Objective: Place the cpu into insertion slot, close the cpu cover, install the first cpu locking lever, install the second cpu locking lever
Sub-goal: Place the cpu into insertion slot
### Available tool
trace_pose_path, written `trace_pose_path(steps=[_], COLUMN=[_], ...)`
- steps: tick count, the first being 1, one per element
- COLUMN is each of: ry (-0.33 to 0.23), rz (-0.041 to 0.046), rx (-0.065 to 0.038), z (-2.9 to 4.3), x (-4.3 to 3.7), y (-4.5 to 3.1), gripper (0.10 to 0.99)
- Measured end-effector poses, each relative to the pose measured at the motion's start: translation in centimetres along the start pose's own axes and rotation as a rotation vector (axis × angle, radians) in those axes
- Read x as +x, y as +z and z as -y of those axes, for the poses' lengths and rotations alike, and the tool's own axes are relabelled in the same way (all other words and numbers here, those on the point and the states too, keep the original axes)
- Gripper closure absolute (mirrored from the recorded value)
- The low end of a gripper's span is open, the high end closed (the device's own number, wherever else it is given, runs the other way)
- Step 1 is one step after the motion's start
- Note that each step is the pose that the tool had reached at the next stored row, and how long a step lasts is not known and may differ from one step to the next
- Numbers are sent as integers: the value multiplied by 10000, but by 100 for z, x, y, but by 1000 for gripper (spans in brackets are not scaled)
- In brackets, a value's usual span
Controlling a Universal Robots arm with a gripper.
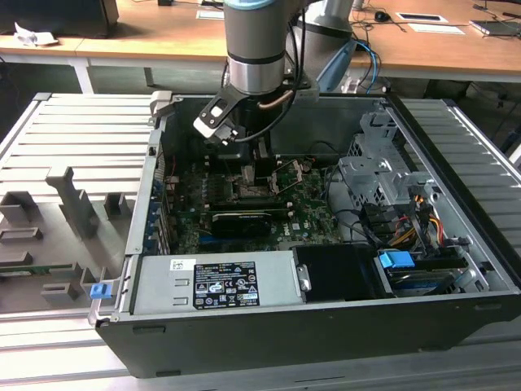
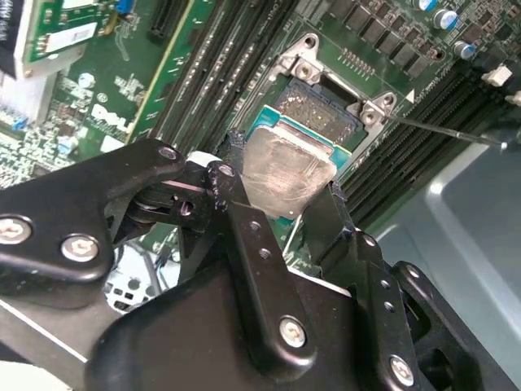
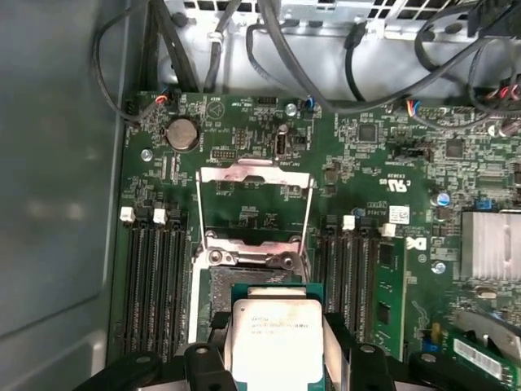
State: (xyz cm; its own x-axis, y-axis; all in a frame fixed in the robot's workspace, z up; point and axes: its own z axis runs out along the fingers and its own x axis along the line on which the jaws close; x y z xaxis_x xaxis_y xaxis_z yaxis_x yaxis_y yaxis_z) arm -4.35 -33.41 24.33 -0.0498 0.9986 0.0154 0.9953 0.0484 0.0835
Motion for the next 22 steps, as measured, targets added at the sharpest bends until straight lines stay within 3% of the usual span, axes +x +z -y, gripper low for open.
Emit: trace_pose_path(steps=[6,22], ry=[146,443], rz=[13,47], rx=[-3,-6], z=[25,48], x=[52,133], y=[150,331], gripper=[553,553])
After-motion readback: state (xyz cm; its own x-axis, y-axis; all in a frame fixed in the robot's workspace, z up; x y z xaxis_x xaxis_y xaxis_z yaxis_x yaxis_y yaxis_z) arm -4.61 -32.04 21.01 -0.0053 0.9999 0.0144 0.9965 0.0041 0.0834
